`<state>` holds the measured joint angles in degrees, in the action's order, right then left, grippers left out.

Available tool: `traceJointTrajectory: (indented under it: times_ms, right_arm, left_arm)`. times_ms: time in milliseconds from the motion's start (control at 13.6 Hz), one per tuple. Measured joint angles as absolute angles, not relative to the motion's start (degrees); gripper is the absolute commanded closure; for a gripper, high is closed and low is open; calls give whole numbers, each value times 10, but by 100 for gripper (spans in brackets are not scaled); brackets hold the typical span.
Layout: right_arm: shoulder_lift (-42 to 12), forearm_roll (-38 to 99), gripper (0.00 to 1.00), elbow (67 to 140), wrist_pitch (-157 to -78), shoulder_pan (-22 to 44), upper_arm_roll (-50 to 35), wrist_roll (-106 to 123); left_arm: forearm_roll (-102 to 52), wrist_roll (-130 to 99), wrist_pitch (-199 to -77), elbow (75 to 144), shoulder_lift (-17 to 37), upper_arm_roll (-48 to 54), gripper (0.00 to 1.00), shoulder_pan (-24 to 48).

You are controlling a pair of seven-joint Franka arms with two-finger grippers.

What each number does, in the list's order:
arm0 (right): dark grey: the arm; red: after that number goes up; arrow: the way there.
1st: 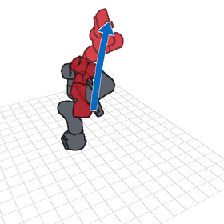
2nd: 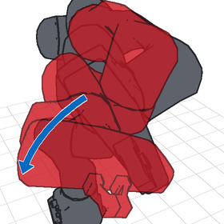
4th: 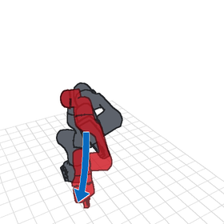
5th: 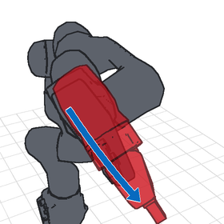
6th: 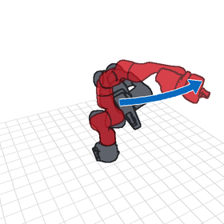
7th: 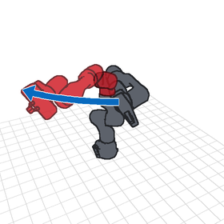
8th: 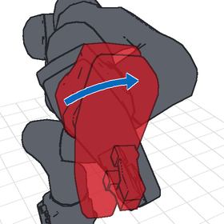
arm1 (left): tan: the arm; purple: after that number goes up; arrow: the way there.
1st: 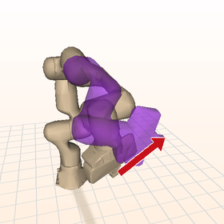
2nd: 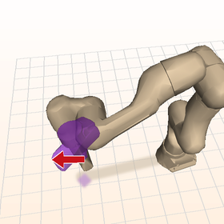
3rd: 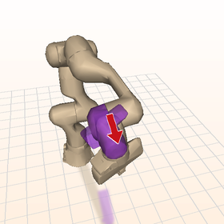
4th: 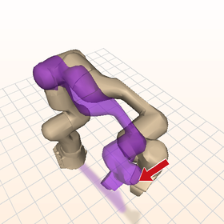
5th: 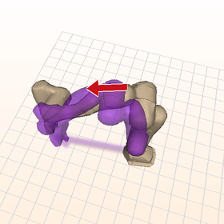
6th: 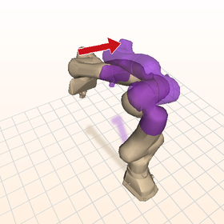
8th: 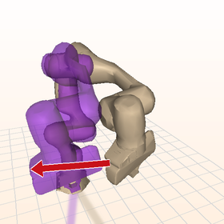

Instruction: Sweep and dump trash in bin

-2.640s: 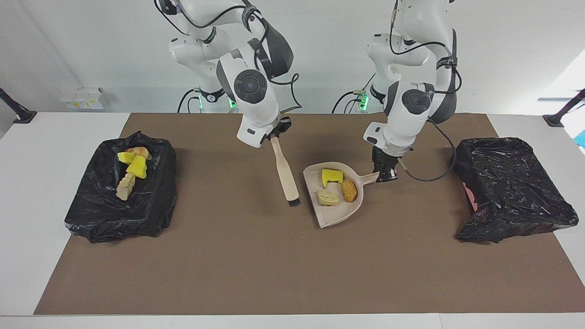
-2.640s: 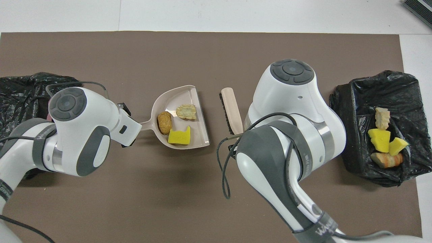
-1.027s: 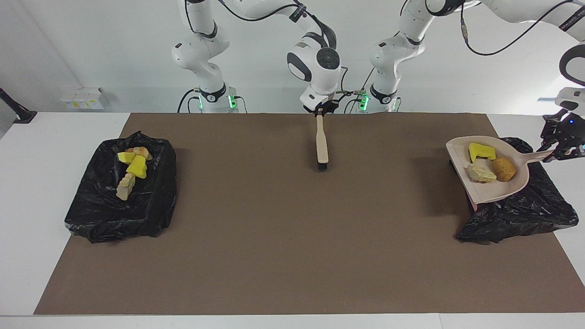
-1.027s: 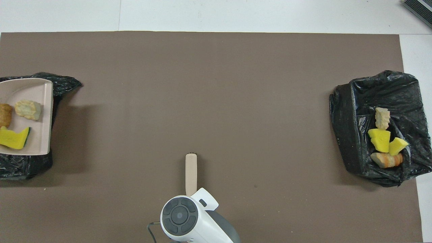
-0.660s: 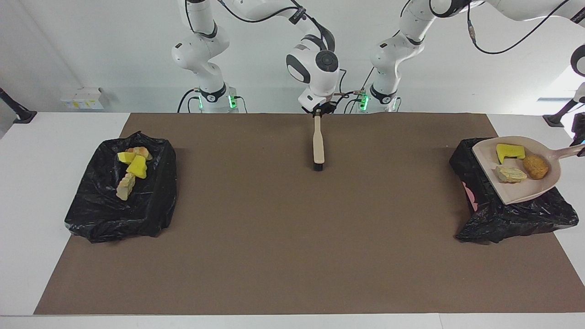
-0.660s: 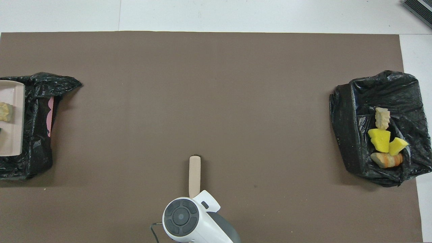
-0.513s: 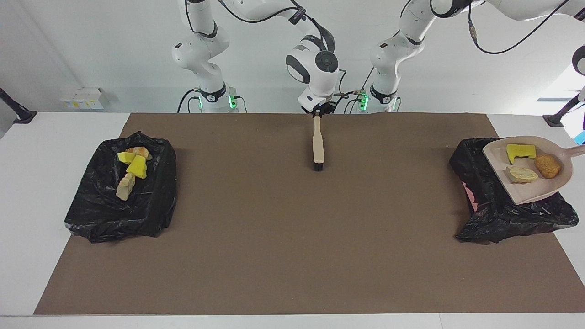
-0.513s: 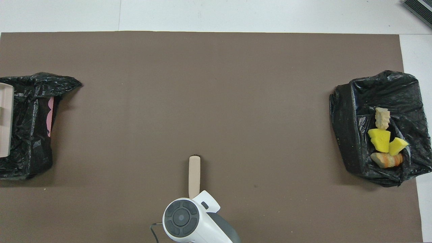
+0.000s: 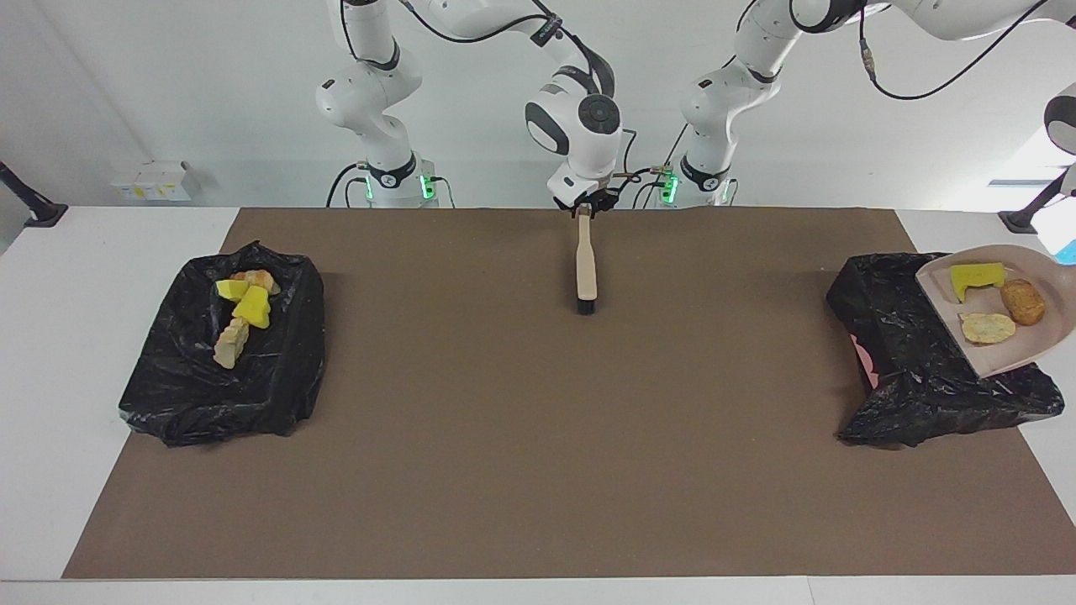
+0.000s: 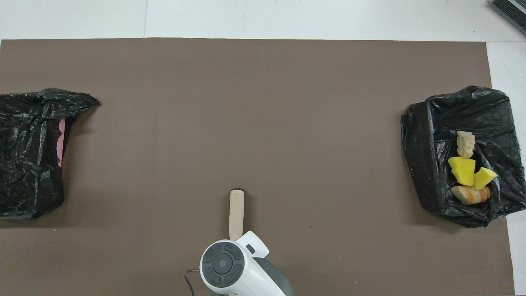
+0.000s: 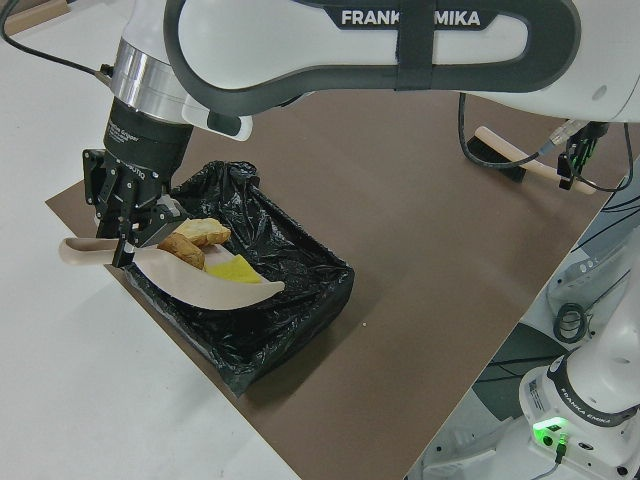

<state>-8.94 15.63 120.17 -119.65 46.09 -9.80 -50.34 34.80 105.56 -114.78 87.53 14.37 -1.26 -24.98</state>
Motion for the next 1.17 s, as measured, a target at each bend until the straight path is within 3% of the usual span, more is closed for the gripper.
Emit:
traceJointTrajectory:
  times_ms: [293,367,440,953,1173]
  right_arm:
    - [-90,156,20,1175,-1205,426,-92,-504]
    - [-90,156,8,1160,-1205,405,-91,-504]
    - [-90,156,1,1146,-1205,384,-90,-504]
    - [-45,91,0,1078,-1202,207,-82,-499]
    - [-32,36,0,1038,-1172,159,-81,-462]
  left_arm:
    - [473,933,-1177,966,97,-10,100,-223]
    - [501,915,-1184,988,84,-9,100,-216]
    - [524,906,-1187,1001,74,-9,100,-212]
    - [608,901,-1193,1009,16,-8,100,-203]
    - [609,889,-1150,1010,5,-6,100,-159]
